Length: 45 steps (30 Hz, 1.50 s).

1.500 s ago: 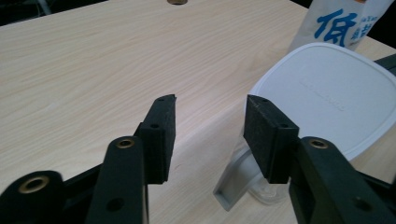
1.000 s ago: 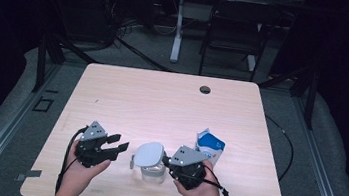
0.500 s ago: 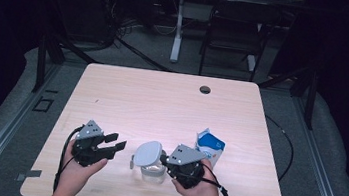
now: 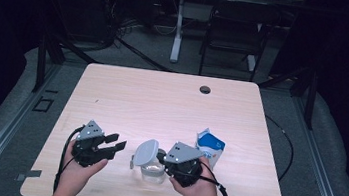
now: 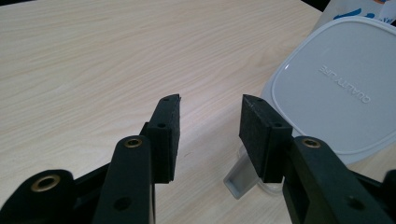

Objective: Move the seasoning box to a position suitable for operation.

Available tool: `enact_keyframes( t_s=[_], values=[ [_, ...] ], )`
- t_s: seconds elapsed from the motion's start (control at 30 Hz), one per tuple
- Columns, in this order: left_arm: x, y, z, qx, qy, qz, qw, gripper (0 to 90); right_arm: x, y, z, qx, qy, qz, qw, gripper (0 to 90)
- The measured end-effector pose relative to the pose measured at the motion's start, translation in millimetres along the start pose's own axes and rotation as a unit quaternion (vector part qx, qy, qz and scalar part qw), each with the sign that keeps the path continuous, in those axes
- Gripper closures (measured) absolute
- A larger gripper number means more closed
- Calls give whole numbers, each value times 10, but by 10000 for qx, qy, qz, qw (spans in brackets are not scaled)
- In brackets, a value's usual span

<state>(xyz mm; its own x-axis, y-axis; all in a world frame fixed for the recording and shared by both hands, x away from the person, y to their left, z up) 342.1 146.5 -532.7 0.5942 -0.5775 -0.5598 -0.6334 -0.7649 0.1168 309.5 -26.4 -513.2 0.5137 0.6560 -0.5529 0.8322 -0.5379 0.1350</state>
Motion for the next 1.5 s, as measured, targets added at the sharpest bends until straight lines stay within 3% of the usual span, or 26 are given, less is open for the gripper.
enact_keyframes(
  t_s=[0.43, 1.5],
  values=[
    [8, 49, -4, 93, -45, 21, 9999, 595, 43, -38, -95, -10, 90, -16, 10000, 900],
    [21, 40, 19, 95, -78, 35, 9999, 597, 120, -118, -313, -134, 202, -94, 9997, 893]
  ],
)
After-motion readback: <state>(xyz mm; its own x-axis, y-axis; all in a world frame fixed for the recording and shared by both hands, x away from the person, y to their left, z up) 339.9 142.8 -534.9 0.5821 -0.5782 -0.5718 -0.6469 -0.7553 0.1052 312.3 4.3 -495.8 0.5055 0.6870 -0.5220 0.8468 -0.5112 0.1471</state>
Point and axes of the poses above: each handheld gripper's, and its own axes: x roughly forward along the jaws, z roughly out of its underside, y roughly to its right, the point moved 9 cm from there along x, roughly forward along the jaws
